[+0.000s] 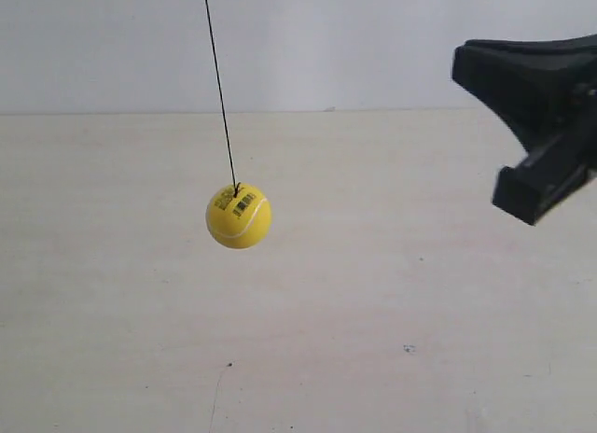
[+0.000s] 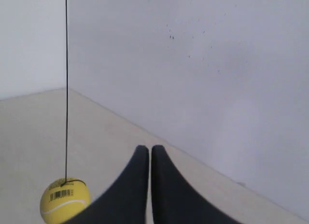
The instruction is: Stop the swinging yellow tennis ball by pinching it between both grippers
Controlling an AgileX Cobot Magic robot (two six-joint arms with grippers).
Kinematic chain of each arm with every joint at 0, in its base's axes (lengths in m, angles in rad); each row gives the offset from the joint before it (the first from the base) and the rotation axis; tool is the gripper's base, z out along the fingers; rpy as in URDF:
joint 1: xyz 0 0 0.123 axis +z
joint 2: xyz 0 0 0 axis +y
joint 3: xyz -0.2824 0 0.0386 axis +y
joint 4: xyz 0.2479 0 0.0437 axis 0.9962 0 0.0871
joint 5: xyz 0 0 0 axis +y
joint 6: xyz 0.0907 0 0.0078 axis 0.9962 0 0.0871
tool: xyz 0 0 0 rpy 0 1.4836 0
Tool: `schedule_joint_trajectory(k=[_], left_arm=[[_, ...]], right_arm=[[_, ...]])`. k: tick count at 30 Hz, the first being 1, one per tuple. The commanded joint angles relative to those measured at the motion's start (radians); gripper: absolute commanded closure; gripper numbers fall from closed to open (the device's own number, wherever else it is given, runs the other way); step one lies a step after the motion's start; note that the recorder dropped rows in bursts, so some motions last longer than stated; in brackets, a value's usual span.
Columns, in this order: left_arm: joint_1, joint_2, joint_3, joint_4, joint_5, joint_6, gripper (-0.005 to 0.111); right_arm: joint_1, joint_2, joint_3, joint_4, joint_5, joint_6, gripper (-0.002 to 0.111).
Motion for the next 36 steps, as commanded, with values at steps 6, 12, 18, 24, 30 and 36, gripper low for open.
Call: schedule_joint_trajectory(k=[6,12,18,24,30,36], left_arm=[[0.002,-0.312,0.024,0.057,0.313,-0.160,0.102],[0.002,-0.514,0.024,0.211,0.391,-0.342,0.102],[0.002,-0.720,0.024,0.297,0.541,-0.464,0.102],[0.002,-0.891,0.024,0.328,0.685,-0.516,0.102],[0.002,-0.947,0.024,0.328,0.686,-0.537,0.102],[0.002,-0.947,0.024,0.328,0.679,-0.537,0.102]], right_arm=[[-0.003,-0.357,0.161,0.088,0.080,0.000,0.108],[-0.003,-0.519,0.193,0.092,0.194,0.070,0.108],[-0.003,-0.653,0.193,0.092,0.289,0.118,0.108],[-0.003,-0.746,0.193,0.092,0.356,0.144,0.108],[-0.003,-0.780,0.193,0.092,0.394,0.153,0.108],[-0.003,-0.780,0.193,0.092,0.394,0.164,0.108]])
